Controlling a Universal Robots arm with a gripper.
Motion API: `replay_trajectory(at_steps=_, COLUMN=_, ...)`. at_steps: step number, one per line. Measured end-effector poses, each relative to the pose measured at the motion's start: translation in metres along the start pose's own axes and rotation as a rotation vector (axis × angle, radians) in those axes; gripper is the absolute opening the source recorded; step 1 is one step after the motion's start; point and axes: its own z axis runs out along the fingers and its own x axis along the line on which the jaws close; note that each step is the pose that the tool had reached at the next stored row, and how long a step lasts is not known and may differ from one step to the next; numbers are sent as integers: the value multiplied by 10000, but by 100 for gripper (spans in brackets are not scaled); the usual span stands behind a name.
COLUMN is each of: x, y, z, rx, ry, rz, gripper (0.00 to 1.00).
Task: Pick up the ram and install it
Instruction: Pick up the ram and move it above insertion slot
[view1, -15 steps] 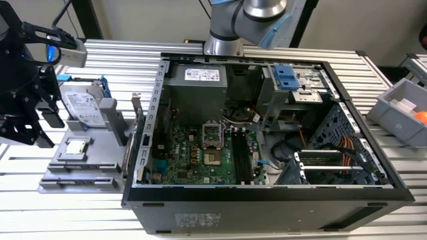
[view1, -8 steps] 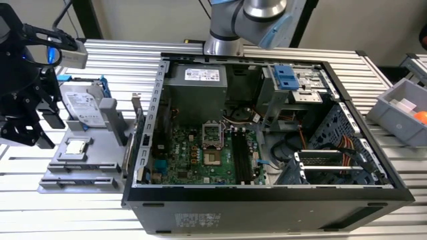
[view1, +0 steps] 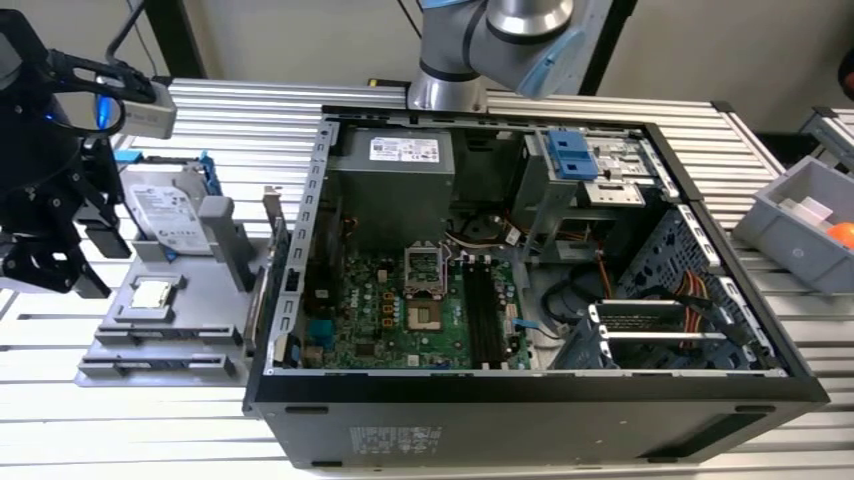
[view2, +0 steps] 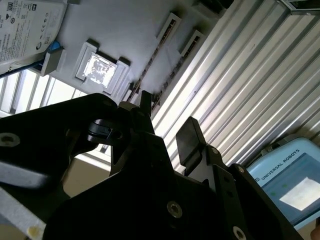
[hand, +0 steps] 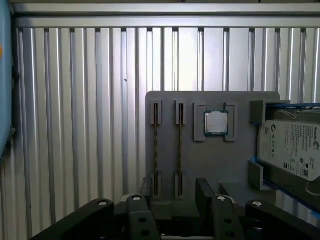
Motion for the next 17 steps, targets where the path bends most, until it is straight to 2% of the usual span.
replay_trajectory(at_steps=17, x=0, y=0, z=14, rx=1, ry=-1, rz=0, gripper=100)
